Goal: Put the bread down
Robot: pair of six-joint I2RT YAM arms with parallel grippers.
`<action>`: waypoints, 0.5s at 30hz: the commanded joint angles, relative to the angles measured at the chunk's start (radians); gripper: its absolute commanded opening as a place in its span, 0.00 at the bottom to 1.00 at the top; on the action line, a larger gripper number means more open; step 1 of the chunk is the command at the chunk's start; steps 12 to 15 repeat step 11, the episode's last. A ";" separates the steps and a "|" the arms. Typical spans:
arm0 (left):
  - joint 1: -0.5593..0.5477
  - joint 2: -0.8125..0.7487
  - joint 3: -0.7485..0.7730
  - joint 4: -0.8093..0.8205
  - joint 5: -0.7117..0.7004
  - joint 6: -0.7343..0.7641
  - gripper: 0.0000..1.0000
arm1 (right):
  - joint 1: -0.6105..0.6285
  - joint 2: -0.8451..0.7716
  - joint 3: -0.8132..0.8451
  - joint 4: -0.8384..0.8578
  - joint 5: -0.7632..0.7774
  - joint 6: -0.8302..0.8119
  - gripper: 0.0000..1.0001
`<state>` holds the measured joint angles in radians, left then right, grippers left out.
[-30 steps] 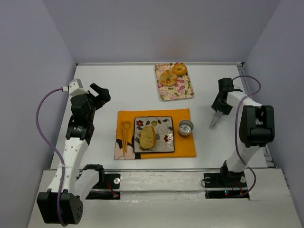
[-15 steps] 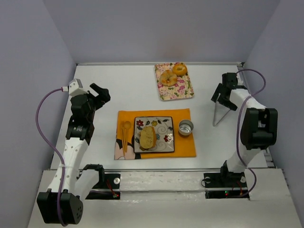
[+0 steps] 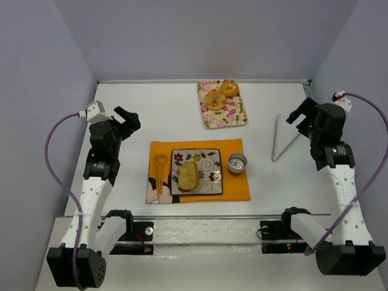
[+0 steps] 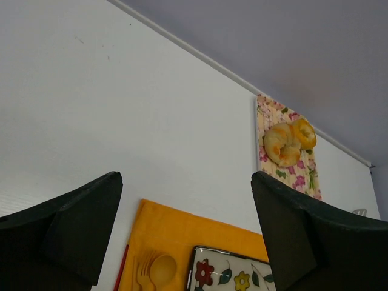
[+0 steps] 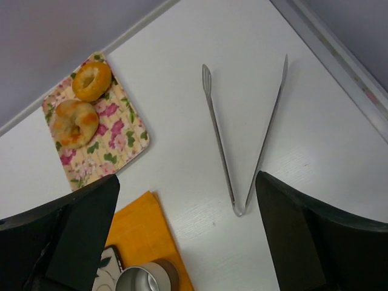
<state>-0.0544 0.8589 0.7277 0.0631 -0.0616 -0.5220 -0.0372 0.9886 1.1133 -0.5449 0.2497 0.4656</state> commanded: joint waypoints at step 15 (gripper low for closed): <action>-0.009 -0.020 -0.007 0.040 0.000 0.002 0.99 | 0.007 -0.186 -0.228 -0.017 -0.073 0.070 1.00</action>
